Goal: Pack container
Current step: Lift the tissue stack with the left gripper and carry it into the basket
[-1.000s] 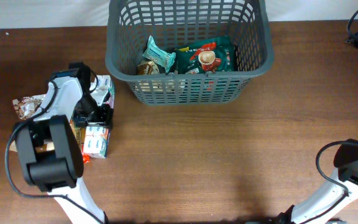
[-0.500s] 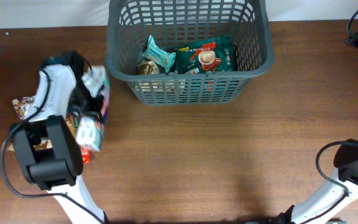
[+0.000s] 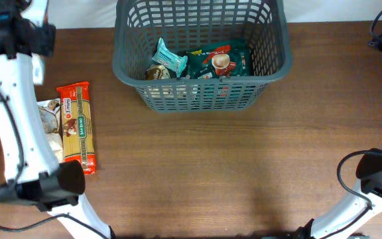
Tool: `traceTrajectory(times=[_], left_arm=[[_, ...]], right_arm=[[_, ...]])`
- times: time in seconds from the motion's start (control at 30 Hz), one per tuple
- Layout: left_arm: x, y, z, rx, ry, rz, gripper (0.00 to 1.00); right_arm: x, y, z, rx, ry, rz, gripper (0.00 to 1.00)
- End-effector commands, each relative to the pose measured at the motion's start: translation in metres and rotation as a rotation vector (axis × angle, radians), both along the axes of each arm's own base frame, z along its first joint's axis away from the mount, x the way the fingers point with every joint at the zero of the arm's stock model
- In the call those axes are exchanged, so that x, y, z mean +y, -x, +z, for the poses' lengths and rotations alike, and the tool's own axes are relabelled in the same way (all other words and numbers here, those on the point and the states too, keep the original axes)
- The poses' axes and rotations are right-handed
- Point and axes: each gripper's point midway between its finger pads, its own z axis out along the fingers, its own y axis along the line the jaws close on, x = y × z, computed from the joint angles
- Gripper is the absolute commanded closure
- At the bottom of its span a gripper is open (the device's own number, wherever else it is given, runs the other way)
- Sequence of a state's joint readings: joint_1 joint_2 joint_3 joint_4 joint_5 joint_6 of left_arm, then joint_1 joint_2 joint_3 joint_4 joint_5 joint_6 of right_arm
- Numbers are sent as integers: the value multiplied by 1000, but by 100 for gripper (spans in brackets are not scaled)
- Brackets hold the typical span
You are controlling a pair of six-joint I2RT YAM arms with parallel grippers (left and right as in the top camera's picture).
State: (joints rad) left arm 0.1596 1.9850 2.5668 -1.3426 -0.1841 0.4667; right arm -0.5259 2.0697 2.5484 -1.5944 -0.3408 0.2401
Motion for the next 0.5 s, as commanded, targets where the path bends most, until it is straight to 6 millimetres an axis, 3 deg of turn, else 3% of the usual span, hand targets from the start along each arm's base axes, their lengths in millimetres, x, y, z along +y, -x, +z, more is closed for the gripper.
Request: traceTrajectory(times=[0.0, 0.1, 0.2, 0.33, 0.47], left_arm=[[-71, 4, 60, -121, -168, -405, 98], [-121, 4, 74, -146, -314, -622, 98], [-175, 7, 73, -144, -453, -841, 98], [-249, 14, 60, -163, -495, -1100, 98], [-292, 2, 32, -140, -496, -1197, 98]], right_arm=[[2, 0, 1, -2, -8, -3, 1], [2, 0, 1, -2, -8, -3, 1], [2, 0, 1, -2, -9, -3, 1], [2, 0, 1, -2, -8, -3, 1], [2, 0, 1, -2, -8, -3, 1]])
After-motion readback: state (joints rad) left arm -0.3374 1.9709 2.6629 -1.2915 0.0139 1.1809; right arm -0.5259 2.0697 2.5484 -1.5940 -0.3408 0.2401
